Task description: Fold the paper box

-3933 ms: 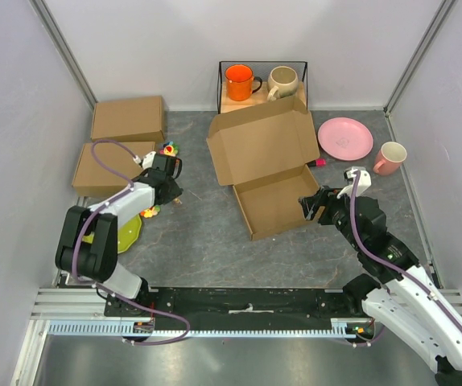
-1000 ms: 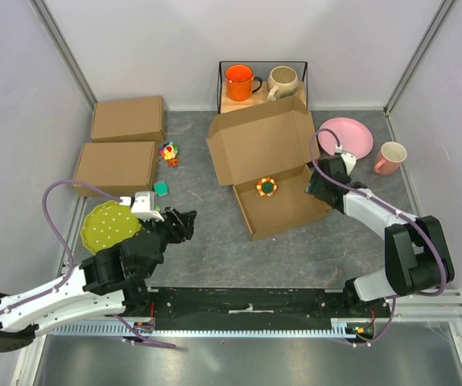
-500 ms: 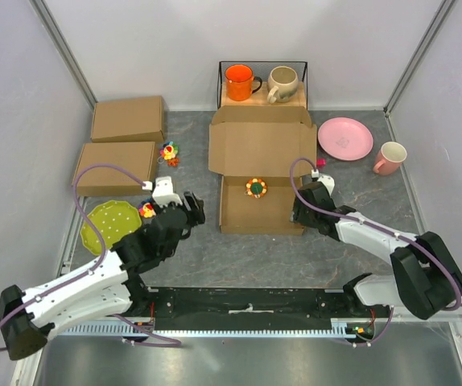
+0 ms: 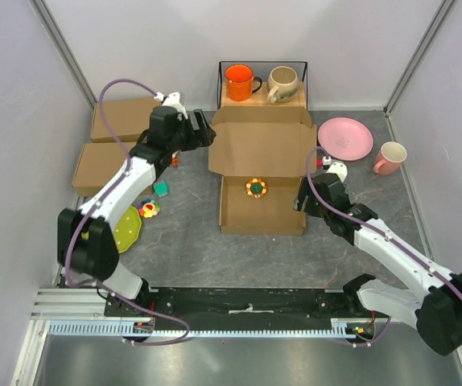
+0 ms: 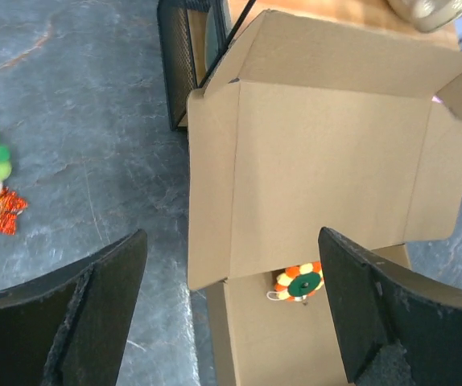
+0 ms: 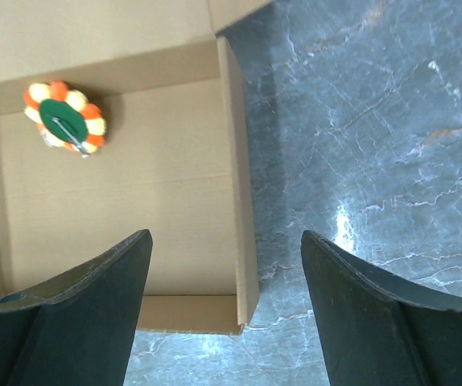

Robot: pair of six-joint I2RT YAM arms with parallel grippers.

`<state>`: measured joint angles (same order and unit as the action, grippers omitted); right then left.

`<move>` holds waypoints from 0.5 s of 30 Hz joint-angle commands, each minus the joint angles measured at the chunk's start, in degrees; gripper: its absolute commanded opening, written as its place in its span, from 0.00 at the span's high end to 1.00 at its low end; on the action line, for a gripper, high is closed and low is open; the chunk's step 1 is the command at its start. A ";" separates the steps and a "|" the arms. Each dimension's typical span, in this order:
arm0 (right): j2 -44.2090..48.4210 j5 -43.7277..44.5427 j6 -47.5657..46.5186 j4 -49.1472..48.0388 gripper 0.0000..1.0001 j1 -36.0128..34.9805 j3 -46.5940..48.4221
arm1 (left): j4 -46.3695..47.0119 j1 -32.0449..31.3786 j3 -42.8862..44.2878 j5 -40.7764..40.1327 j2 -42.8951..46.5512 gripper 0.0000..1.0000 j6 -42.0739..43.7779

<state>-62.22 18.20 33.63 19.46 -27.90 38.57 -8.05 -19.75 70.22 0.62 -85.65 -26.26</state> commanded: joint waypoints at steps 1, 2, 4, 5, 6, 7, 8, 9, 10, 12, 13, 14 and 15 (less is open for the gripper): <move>4.11 -1.05 -2.33 4.61 0.17 -0.05 4.85 | -8.19 1.99 8.35 12.91 -9.33 0.07 7.97; 5.25 -1.49 -2.60 5.14 0.17 0.04 6.07 | -8.47 2.69 9.66 13.96 -10.58 0.08 8.85; 6.22 -1.76 -3.21 6.81 0.17 0.04 7.22 | -8.64 3.31 10.81 14.75 -13.65 0.09 9.38; 7.19 -1.67 -3.74 7.42 0.17 0.04 8.18 | -8.64 3.57 12.04 15.37 -14.54 0.10 10.08; 7.63 -1.85 -4.01 8.21 0.17 0.04 8.54 | -8.99 3.66 13.01 15.81 -15.68 0.10 10.44; 7.98 -2.54 -4.18 8.57 0.17 0.04 8.89 | -9.17 3.84 13.80 16.16 -17.26 0.10 10.70; 8.77 -3.07 -4.36 8.83 0.17 0.04 9.33 | -9.26 3.84 14.94 16.25 -18.06 0.11 11.75; 9.04 -3.43 -4.36 9.01 0.17 0.04 9.33 | -9.26 3.84 15.56 15.99 -18.76 0.11 12.46; 9.65 -4.04 -4.27 9.01 0.16 0.04 9.33 | -10.04 4.01 17.31 16.08 -19.55 0.11 13.07; 10.18 -4.40 -4.27 9.19 0.16 0.04 9.16 | -11.36 4.36 19.69 16.34 -22.54 0.11 14.22; 10.45 -4.48 -4.36 9.28 0.17 -0.05 9.16 | -11.63 4.63 21.70 17.56 -23.59 0.11 14.48; 10.71 -4.75 -4.45 9.45 0.16 -0.05 9.33 | -12.33 4.72 22.85 18.09 -25.25 0.12 15.09; 10.80 -4.84 -4.45 9.63 0.16 0.04 9.51 | -12.68 4.89 23.82 18.71 -26.23 0.12 15.45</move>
<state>-52.51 14.79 30.11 27.73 -27.90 45.93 -19.18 -15.68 87.74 14.92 -108.68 -15.68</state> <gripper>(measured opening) 0.834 0.891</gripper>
